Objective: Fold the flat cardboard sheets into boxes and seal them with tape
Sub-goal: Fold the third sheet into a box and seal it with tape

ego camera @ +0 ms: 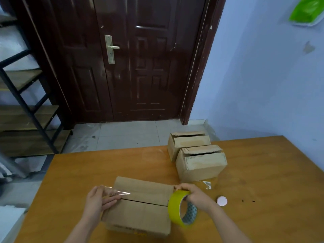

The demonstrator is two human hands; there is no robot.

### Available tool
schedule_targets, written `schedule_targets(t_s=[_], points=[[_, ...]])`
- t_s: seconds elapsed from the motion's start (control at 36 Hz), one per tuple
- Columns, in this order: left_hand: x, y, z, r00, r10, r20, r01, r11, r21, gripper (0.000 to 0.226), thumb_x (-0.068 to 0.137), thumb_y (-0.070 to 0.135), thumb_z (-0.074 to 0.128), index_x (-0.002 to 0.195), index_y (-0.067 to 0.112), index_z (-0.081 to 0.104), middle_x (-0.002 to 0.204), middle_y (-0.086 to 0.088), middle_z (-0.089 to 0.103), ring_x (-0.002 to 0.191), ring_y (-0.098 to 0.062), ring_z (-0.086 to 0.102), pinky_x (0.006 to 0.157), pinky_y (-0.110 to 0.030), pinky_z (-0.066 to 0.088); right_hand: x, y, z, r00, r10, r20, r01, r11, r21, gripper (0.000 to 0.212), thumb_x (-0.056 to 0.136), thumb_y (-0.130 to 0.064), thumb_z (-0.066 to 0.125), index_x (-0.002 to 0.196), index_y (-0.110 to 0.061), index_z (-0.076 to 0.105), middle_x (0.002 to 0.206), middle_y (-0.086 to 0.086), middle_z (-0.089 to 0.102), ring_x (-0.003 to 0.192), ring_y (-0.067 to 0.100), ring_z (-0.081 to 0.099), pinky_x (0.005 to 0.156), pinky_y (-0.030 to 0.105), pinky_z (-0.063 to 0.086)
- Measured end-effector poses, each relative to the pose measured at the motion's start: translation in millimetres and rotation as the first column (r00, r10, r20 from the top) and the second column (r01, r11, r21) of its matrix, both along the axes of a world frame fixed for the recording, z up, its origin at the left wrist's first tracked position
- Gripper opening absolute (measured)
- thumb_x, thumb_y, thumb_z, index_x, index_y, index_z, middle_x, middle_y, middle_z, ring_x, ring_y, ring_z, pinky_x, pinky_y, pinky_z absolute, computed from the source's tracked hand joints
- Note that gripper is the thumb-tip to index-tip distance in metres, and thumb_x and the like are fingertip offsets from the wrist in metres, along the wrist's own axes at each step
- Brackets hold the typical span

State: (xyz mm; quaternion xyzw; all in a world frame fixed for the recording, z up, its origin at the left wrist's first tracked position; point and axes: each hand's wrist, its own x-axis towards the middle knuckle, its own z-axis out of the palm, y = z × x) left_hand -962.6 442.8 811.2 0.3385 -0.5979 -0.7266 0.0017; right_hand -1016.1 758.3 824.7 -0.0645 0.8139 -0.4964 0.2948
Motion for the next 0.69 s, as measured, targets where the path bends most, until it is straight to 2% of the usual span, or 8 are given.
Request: schedule_targets(t_s=[0.06, 0.11, 0.19, 0.28, 0.36, 0.44, 0.61, 0.69], points=[[3, 1, 2, 1.000, -0.004, -0.001, 0.004, 1.000, 0.006, 0.014, 0.101, 0.018, 0.040, 0.092, 0.008, 0.042, 0.098, -0.029, 0.061, 0.059, -0.029, 0.070, 0.047, -0.026, 0.057, -1, 6, 7, 0.998, -0.017, -0.052, 0.020, 0.999, 0.048, 0.024, 0.087, -0.002, 0.056, 0.077, -0.023, 0.062, 0.094, 0.009, 0.065, 0.100, 0.018, 0.061, 0.084, 0.027, 0.045], [6, 2, 5, 1.000, 0.002, -0.015, -0.002, 1.000, 0.009, 0.016, 0.099, 0.016, 0.043, 0.088, 0.006, 0.044, 0.088, -0.024, 0.061, 0.054, -0.027, 0.069, 0.046, -0.026, 0.056, -4, 13, 16, 0.994, -0.006, -0.112, 0.018, 0.994, 0.107, 0.027, 0.087, 0.003, 0.050, 0.084, -0.022, 0.058, 0.085, -0.001, 0.060, 0.083, 0.010, 0.056, 0.075, 0.021, 0.042], [11, 6, 10, 0.999, 0.002, -0.046, -0.002, 1.000, 0.003, 0.017, 0.098, 0.014, 0.045, 0.085, 0.004, 0.049, 0.077, -0.018, 0.061, 0.050, -0.024, 0.067, 0.046, -0.026, 0.055, -5, 20, 29, 0.978, -0.027, -0.207, 0.063, 0.984, 0.168, 0.029, 0.085, 0.005, 0.054, 0.093, -0.023, 0.053, 0.083, -0.006, 0.056, 0.074, 0.004, 0.051, 0.063, 0.013, 0.038], [17, 11, 12, 0.999, 0.013, -0.042, -0.012, 1.000, 0.021, 0.017, 0.098, 0.014, 0.046, 0.085, 0.005, 0.052, 0.079, -0.016, 0.059, 0.048, -0.023, 0.067, 0.046, -0.026, 0.055, -1, 23, 37, 0.956, -0.107, -0.274, 0.145, 0.982, 0.121, 0.035, 0.080, 0.007, 0.060, 0.097, -0.023, 0.054, 0.088, -0.004, 0.059, 0.079, 0.007, 0.055, 0.062, 0.010, 0.040], [22, 12, 12, 0.999, 0.029, -0.043, -0.027, 0.999, 0.042, 0.018, 0.099, 0.015, 0.046, 0.084, 0.006, 0.052, 0.078, -0.015, 0.060, 0.048, -0.023, 0.066, 0.044, -0.026, 0.055, 4, 25, 36, 0.932, -0.146, -0.331, 0.201, 0.970, 0.139, 0.050, 0.075, 0.005, 0.065, 0.108, -0.030, 0.053, 0.107, -0.009, 0.057, 0.096, 0.009, 0.055, 0.074, 0.015, 0.045], [19, 7, 15, 0.999, -0.007, -0.038, 0.009, 0.999, 0.037, 0.019, 0.098, 0.015, 0.047, 0.084, 0.003, 0.053, 0.074, -0.018, 0.060, 0.046, -0.022, 0.064, 0.041, -0.026, 0.054, 7, 28, 35, 0.881, -0.007, -0.474, 0.153, 0.950, 0.271, 0.056, 0.073, -0.001, 0.064, 0.120, -0.029, 0.053, 0.115, -0.012, 0.051, 0.107, 0.004, 0.047, 0.081, 0.020, 0.042], [13, -3, 28, 0.991, -0.090, -0.099, 0.086, 0.995, -0.046, 0.022, 0.097, 0.010, 0.047, 0.077, 0.003, 0.051, 0.067, -0.018, 0.052, 0.038, -0.013, 0.054, 0.037, -0.019, 0.046, 20, 30, 41, 0.730, 0.273, -0.627, 0.129, 0.846, 0.517, 0.037, 0.072, -0.006, 0.065, 0.106, -0.017, 0.060, 0.100, -0.003, 0.055, 0.098, 0.018, 0.052, 0.061, 0.026, 0.039], [15, -2, 28, 0.983, -0.132, -0.126, 0.124, 0.990, -0.067, 0.022, 0.098, 0.011, 0.047, 0.078, 0.003, 0.052, 0.068, -0.018, 0.054, 0.042, -0.013, 0.057, 0.041, -0.020, 0.049, 31, 30, 41, 0.661, 0.324, -0.677, 0.173, 0.812, 0.558, 0.044, 0.059, -0.003, 0.074, 0.099, -0.017, 0.060, 0.090, 0.001, 0.058, 0.085, 0.018, 0.053, 0.050, 0.014, 0.025]])
